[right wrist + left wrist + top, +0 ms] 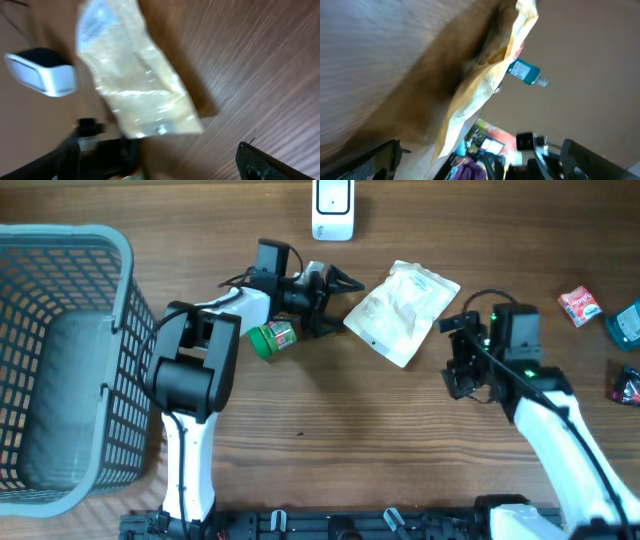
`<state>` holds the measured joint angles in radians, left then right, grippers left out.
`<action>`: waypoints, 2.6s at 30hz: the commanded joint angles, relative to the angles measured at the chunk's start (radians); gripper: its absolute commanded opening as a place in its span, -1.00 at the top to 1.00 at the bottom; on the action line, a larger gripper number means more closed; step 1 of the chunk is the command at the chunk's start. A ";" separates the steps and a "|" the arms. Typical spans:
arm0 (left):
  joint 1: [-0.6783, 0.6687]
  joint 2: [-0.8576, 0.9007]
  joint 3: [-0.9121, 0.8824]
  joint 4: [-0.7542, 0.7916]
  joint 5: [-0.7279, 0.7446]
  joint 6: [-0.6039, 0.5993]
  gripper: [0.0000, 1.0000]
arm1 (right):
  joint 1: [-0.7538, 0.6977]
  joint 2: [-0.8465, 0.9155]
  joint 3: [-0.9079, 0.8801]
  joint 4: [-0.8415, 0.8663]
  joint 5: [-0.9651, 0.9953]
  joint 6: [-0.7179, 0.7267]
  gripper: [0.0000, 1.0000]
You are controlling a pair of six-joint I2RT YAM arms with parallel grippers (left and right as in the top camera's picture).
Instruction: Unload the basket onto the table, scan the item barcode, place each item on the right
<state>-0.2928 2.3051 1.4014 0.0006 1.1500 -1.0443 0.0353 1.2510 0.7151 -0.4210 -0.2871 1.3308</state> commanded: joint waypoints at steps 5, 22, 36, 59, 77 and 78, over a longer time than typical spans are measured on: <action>-0.113 0.048 -0.027 -0.022 -0.129 0.127 -1.00 | -0.004 0.232 -0.069 0.149 -0.011 -0.157 -1.00; -0.128 0.048 -0.029 -0.087 -0.377 0.195 0.90 | -0.004 0.335 -0.069 0.368 -0.013 -0.001 -1.00; -0.128 0.048 -0.029 -0.063 -0.264 0.146 0.92 | 0.008 0.829 -0.060 1.052 -0.182 0.016 -0.97; -0.127 0.048 -0.029 -0.073 -0.173 0.094 0.92 | 0.043 0.965 -0.029 1.234 -0.210 -0.082 0.91; -0.105 0.048 -0.029 -0.073 -0.178 0.095 -0.99 | -0.054 0.703 -0.029 1.197 -0.362 -0.075 0.90; -0.100 0.048 -0.029 -0.073 -0.182 0.095 -1.00 | -0.064 0.671 -0.029 1.170 -0.362 -0.075 0.90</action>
<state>-0.4110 2.2959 1.4132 -0.0452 1.0767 -0.9527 0.0097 2.0346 0.6899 0.7925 -0.6201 1.2697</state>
